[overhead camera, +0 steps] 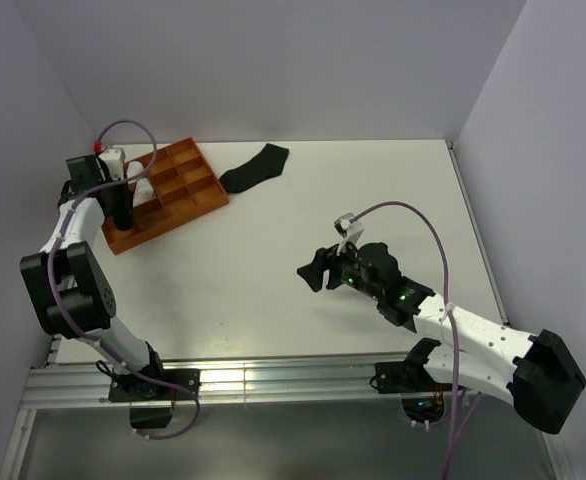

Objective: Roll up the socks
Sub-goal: Place the sock in the storage box.

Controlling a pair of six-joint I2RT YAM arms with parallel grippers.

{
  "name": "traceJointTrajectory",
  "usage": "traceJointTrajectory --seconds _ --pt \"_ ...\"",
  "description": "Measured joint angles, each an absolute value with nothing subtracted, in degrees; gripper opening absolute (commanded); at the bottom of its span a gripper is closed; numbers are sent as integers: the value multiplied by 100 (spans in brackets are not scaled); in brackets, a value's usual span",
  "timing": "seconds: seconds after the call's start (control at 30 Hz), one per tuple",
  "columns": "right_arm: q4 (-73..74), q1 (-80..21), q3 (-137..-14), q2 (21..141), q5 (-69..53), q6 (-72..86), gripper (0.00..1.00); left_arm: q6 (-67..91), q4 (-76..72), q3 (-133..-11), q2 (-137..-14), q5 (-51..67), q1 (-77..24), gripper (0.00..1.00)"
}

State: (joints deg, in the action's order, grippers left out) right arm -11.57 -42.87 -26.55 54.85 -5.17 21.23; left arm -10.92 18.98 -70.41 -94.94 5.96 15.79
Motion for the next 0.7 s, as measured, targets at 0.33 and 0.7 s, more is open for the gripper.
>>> traceJointTrajectory --seconds 0.33,0.7 --pt "-1157 -4436 -2655 5485 -305 2023 73 -1492 2150 -6967 -9706 1094 1992 0" --pt "-1157 -4521 -2655 5492 -183 1959 72 -1798 2397 -7419 -10390 1092 1979 0"
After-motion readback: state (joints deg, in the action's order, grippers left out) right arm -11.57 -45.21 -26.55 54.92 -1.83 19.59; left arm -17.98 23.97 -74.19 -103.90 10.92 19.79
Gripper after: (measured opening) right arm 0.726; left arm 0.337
